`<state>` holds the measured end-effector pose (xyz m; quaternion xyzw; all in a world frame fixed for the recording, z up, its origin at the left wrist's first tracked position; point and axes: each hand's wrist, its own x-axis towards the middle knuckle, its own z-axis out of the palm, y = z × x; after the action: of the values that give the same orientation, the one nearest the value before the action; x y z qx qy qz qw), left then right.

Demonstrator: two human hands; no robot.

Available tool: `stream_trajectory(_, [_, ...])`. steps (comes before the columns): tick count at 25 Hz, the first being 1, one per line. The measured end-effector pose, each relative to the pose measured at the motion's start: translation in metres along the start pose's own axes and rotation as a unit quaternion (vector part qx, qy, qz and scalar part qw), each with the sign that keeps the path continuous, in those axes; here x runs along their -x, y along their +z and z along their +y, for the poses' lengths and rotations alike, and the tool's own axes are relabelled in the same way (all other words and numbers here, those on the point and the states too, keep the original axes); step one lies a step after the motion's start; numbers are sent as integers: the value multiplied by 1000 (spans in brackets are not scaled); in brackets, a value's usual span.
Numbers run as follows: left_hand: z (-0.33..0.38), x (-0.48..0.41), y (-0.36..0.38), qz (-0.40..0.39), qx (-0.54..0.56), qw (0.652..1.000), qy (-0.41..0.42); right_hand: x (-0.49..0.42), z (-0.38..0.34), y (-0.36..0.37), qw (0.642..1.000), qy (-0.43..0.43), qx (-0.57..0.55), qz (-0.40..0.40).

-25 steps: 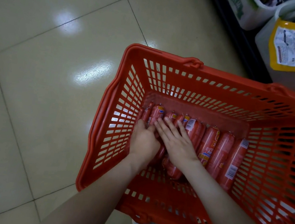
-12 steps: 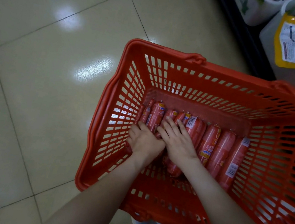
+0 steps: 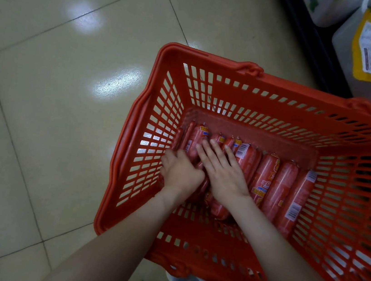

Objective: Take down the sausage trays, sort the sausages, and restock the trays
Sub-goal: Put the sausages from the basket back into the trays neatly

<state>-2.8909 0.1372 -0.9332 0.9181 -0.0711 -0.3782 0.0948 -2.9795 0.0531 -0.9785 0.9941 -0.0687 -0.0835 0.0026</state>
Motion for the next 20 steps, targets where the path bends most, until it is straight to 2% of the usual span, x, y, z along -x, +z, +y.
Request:
stream_trajectory(3, [4, 8, 5, -24, -40, 997, 67, 0, 2, 1, 999, -7, -29, 26])
stream_trajectory(6, [-2, 4, 7, 40, -38, 994, 95, 1, 2, 1, 999, -2, -34, 32])
stream_trajectory(8, [-5, 2, 10, 58, -49, 994, 78, 1, -1, -5, 999, 2, -28, 23])
stream_trajectory(11, [-6, -4, 11, -8, -24, 1000, -6, -6, -2, -9, 1000, -16, 5, 22])
stream_trajectory(13, [-7, -7, 9, -16, -22, 1000, -14, -13, -2, -11, 999, -39, 18, 27])
stream_trajectory(15, [-5, -3, 1, -21, -22, 999, 17, -17, 1, -14, 997, -63, 27, 26])
stream_trajectory(17, [4, 4, -16, -57, -36, 994, 82, -17, 10, -25, 997, -59, 21, 47])
stream_trajectory(20, [29, 26, -56, -140, -30, 974, 177, 1, 29, -61, 994, 1, -12, 105])
